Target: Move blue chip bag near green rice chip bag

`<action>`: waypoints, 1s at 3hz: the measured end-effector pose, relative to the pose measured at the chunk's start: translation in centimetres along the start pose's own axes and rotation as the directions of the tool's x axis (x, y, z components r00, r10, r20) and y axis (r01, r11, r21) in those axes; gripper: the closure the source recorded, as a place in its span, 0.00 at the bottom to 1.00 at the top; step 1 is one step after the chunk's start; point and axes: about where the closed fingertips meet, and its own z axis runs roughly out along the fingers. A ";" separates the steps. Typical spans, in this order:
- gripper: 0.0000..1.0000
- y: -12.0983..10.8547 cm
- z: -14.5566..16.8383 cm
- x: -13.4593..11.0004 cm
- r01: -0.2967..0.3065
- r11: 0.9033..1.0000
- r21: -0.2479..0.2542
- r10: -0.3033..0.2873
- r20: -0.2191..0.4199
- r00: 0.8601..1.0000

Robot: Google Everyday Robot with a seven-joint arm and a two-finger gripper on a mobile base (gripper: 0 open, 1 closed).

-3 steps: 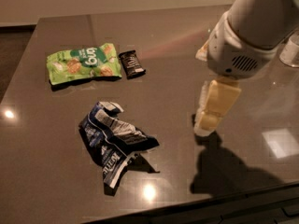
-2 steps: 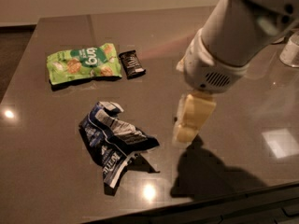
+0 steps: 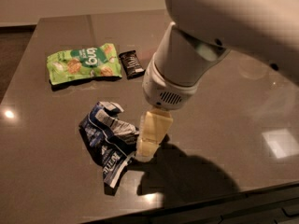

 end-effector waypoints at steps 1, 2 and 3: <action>0.00 0.1 1.6 -1.7 0.016 1.000 -0.022 -0.015 0.017 1.000; 0.16 0.2 2.6 -2.7 0.031 0.999 -0.022 -0.030 0.037 0.999; 0.41 0.2 2.9 -3.2 0.040 0.999 -0.026 -0.039 0.058 0.998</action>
Offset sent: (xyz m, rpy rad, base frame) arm 0.0052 0.0492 -0.0247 0.0604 0.0001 0.0552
